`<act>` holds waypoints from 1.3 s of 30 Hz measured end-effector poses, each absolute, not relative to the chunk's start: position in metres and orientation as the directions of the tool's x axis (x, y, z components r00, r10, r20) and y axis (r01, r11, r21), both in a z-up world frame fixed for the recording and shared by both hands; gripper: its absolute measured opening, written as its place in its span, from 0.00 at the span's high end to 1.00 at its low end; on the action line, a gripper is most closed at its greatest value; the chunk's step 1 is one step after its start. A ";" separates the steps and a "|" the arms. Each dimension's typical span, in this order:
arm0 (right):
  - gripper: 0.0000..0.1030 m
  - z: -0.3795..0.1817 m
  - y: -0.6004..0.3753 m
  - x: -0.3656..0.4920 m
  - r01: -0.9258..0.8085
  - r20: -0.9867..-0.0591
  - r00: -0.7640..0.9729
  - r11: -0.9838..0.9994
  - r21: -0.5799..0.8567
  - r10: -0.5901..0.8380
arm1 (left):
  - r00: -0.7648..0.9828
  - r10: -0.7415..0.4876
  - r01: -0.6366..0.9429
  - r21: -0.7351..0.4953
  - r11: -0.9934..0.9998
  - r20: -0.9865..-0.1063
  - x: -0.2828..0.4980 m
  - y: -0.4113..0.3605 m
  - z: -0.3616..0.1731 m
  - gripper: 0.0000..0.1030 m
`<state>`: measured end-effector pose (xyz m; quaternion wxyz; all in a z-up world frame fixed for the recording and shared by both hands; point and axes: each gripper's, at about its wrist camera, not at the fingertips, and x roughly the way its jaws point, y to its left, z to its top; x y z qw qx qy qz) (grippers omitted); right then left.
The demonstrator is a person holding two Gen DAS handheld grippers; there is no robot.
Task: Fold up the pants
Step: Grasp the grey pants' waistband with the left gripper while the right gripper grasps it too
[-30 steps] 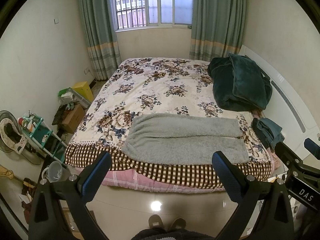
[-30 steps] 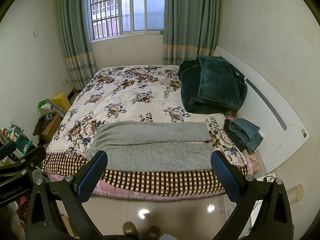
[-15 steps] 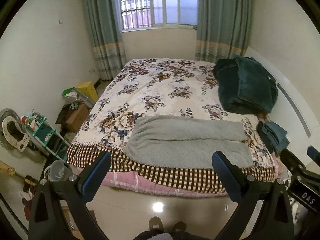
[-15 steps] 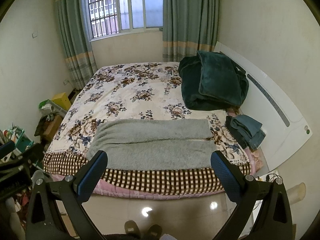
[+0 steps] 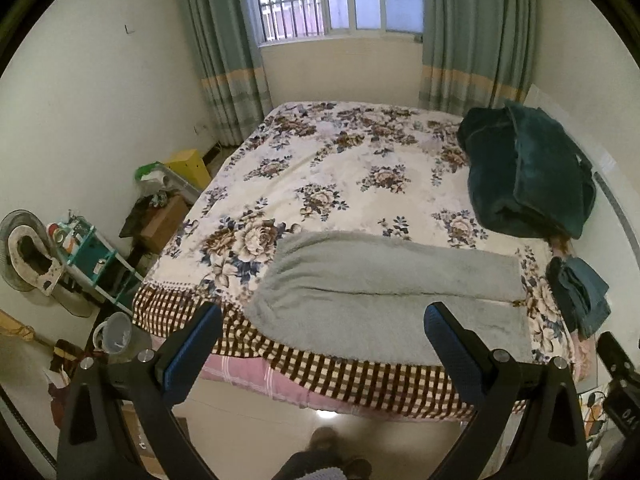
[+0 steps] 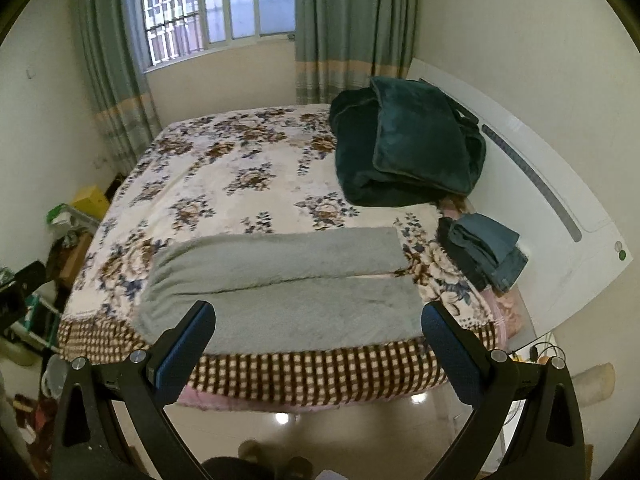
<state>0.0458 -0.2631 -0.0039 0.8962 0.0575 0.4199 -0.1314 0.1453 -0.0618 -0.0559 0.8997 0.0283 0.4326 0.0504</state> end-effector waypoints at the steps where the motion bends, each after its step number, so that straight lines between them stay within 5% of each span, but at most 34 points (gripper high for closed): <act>1: 0.00 -0.010 -0.268 0.056 0.291 -0.771 0.609 0.957 -0.005 -0.189 | 0.610 0.114 -0.063 0.096 0.993 -0.784 0.158 -0.064 -0.062 0.00; 13: 0.00 -0.112 -0.348 0.261 0.404 -0.846 0.479 0.915 -0.023 -0.233 | 0.438 0.134 -0.083 0.108 0.991 -0.889 0.361 -0.077 -0.172 0.00; 20: 0.00 -0.259 -0.419 0.437 0.548 -0.953 0.263 0.837 0.016 -0.154 | 0.194 0.137 -0.156 0.107 0.982 -0.971 0.503 -0.070 -0.307 0.00; 27: 0.00 -0.417 -0.483 0.558 0.701 -0.988 0.137 0.711 0.045 -0.073 | -0.082 -0.065 -0.438 -0.023 0.899 -0.995 0.610 -0.038 -0.468 0.00; 34: 0.00 -0.575 -0.552 0.623 0.850 -0.997 -0.001 0.526 0.041 0.081 | -0.256 -0.099 -0.595 0.076 0.800 -0.962 0.656 -0.037 -0.580 0.00; 37: 0.00 -0.622 -0.572 0.631 0.889 -0.991 -0.049 0.458 0.013 0.124 | -0.296 -0.086 -0.632 0.127 0.764 -0.951 0.654 -0.034 -0.603 0.20; 39: 0.00 -0.653 -0.585 0.636 0.910 -0.988 -0.080 0.414 -0.017 0.135 | -0.274 -0.068 -0.652 0.133 0.746 -0.959 0.648 -0.033 -0.600 0.41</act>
